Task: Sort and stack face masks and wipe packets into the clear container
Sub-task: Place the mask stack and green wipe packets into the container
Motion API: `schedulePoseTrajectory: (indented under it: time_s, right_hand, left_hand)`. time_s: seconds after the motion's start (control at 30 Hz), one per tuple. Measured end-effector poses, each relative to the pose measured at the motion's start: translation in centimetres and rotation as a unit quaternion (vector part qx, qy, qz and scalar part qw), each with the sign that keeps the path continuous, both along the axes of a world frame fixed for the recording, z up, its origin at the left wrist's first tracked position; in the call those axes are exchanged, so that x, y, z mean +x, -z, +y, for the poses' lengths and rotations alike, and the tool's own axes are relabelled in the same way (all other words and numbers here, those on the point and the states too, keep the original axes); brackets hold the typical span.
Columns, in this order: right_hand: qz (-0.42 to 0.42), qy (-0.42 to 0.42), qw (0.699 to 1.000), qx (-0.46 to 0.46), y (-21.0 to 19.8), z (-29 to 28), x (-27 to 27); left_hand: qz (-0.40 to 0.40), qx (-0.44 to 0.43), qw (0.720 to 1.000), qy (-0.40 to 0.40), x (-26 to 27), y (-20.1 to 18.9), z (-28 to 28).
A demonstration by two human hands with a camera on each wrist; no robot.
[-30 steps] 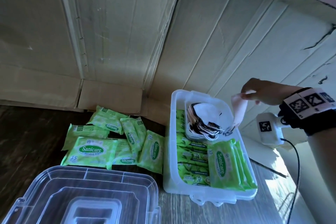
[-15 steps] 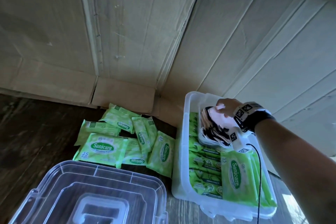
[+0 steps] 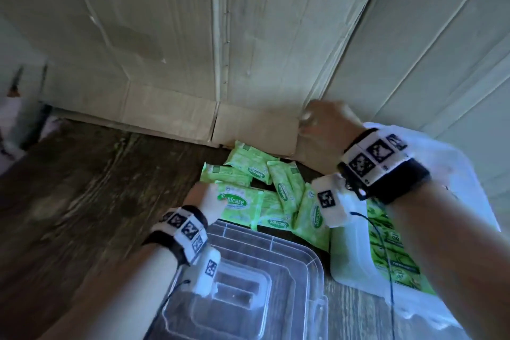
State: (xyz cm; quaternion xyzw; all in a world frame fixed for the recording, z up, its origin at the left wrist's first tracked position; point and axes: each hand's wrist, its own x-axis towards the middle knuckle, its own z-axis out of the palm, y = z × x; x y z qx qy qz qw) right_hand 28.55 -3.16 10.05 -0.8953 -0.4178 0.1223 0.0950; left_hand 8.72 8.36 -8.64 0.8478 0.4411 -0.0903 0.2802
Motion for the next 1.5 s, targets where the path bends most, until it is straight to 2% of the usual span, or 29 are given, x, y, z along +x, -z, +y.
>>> schedulePoseTrajectory:
  time_s: [0.07, 0.17, 0.27, 0.33, 0.4, 0.47, 0.53, 0.63, 0.7, 0.73, 0.83, 0.9, 0.97, 1.03, 1.07, 1.13, 1.2, 1.33, 1.37, 1.4, 1.43, 1.47, 1.5]
  right_hand:
    - [0.024, -0.047, 0.995, -0.079, 5.1, 2.9, -3.2]
    - [0.043, -0.109, 0.967, -0.228, 13.7, 5.0, -5.6]
    - [0.095, -0.123, 0.948, -0.278, 18.6, 4.4, -6.3]
    - [0.114, -0.121, 0.957, -0.238, 19.6, 3.2, -6.7]
    - [0.136, -0.085, 0.973, -0.166, 19.4, 2.7, -6.8]
    - [0.148, -0.054, 0.982, -0.104, 18.9, 2.9, -6.5]
    - [0.187, -0.032, 0.98, -0.059, 18.4, 3.3, -6.1]
    - [0.313, -0.002, 0.948, 0.049, 17.8, 4.0, -5.6]
    - [0.391, 0.017, 0.915, 0.101, 17.6, 4.8, -5.4]
    - [0.404, 0.019, 0.908, 0.108, 17.6, 5.4, -5.2]
    - [0.383, 0.038, 0.912, 0.139, 17.4, 7.3, -4.7]
    - [0.293, 0.068, 0.945, 0.13, 17.8, 8.5, -3.4]
    - [0.12, 0.035, 0.992, -0.005, 18.6, 9.2, -2.1]
    - [0.032, 0.004, 0.99, -0.138, 19.7, 9.4, -1.3]
    - [0.018, 0.0, 0.982, -0.188, 20.3, 9.6, -1.0]
    - [0.01, -0.006, 0.968, -0.251, 21.0, 9.7, -1.0]
    - [-0.015, -0.004, 0.97, -0.241, 21.2, 9.9, -0.9]
    - [-0.055, 0.015, 0.989, -0.139, 21.3, 9.5, -1.5]
    - [-0.027, 0.037, 0.996, -0.078, 21.2, 9.4, -2.0]
    - [0.048, 0.062, 0.997, 0.011, 21.0, 9.3, -2.6]
    - [0.168, 0.077, 0.976, 0.117, 20.2, 9.2, -3.4]
    - [0.29, 0.077, 0.931, 0.207, 19.5, 9.1, -4.3]
    - [0.399, 0.085, 0.872, 0.269, 18.9, 9.1, -5.1]
  left_hand:
    - [0.043, 0.007, 0.997, -0.057, 1.9, -0.8, -0.4]
    - [0.101, -0.059, 0.988, -0.097, 2.1, 0.1, -0.4]
    - [0.012, -0.096, 0.984, -0.153, 1.5, 1.4, -0.2]
    - [-0.091, -0.136, 0.967, -0.195, 0.8, 2.2, 0.1]
    - [-0.219, -0.162, 0.935, -0.228, 0.2, 2.7, 0.6]
    - [-0.345, -0.204, 0.88, -0.254, 0.0, 2.3, 1.0]
    - [-0.423, -0.258, 0.83, -0.254, 0.5, 1.3, 1.0]
    - [-0.475, -0.275, 0.789, -0.275, 1.5, 0.3, 1.4]
    - [-0.491, -0.338, 0.738, -0.316, 1.9, 0.2, 1.4]
    - [-0.493, -0.368, 0.717, -0.328, 1.9, 0.2, 1.4]
    - [-0.502, -0.401, 0.695, -0.322, 1.3, 0.7, 1.6]
    - [-0.506, -0.39, 0.703, -0.311, 0.7, 1.1, 2.2]
    - [-0.491, -0.35, 0.741, -0.295, -0.1, 1.4, 2.7]
    - [-0.451, -0.282, 0.809, -0.251, -0.8, 1.6, 3.1]
    - [-0.437, -0.258, 0.83, -0.232, -1.0, 1.8, 3.2]
    - [-0.421, -0.237, 0.848, -0.218, -1.4, 2.6, 3.5]
    - [-0.403, -0.234, 0.857, -0.221, -1.6, 3.0, 3.8]
    - [-0.385, -0.224, 0.864, -0.235, -1.5, 3.3, 4.1]
    - [-0.389, -0.223, 0.859, -0.248, -1.5, 3.2, 4.1]
    - [-0.391, -0.222, 0.856, -0.256, -1.4, 3.0, 4.2]
    - [-0.394, -0.214, 0.853, -0.268, -1.2, 3.0, 4.3]
    - [-0.393, -0.211, 0.85, -0.279, -1.0, 2.8, 4.3]
    - [-0.395, -0.22, 0.843, -0.293, -0.9, 2.2, 4.4]
